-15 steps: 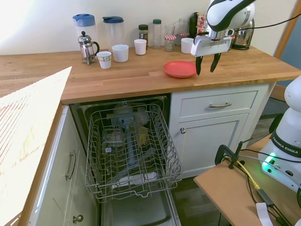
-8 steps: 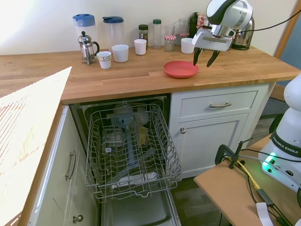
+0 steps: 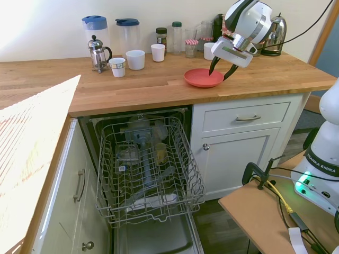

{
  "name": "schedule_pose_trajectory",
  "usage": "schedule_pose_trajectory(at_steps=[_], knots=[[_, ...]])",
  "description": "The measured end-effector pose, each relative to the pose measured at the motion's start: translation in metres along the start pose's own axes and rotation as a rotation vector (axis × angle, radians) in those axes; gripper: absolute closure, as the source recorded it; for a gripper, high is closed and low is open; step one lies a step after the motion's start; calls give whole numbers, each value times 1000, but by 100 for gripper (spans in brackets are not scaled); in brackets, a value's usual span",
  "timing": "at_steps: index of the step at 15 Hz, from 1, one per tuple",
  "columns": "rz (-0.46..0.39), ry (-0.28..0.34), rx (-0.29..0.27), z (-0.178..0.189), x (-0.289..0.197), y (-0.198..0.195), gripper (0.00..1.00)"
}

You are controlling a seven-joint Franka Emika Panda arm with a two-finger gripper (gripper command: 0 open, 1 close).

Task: Put the plate in the dishwasher

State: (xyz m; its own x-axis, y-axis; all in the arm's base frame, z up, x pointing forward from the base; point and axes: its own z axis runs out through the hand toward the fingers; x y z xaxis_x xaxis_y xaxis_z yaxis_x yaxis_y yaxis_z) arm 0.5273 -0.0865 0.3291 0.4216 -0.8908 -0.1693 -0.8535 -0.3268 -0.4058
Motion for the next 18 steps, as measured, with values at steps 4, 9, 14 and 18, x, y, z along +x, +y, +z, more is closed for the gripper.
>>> schedule_pose_trajectory(at_steps=[4, 9, 14, 18], knots=[[7, -5, 15, 3, 3, -2, 100], [16, -12, 15, 8, 5, -2, 100], [5, -20, 10, 16, 1, -9, 100], [1, -24, 7, 21, 1, -13, 100]])
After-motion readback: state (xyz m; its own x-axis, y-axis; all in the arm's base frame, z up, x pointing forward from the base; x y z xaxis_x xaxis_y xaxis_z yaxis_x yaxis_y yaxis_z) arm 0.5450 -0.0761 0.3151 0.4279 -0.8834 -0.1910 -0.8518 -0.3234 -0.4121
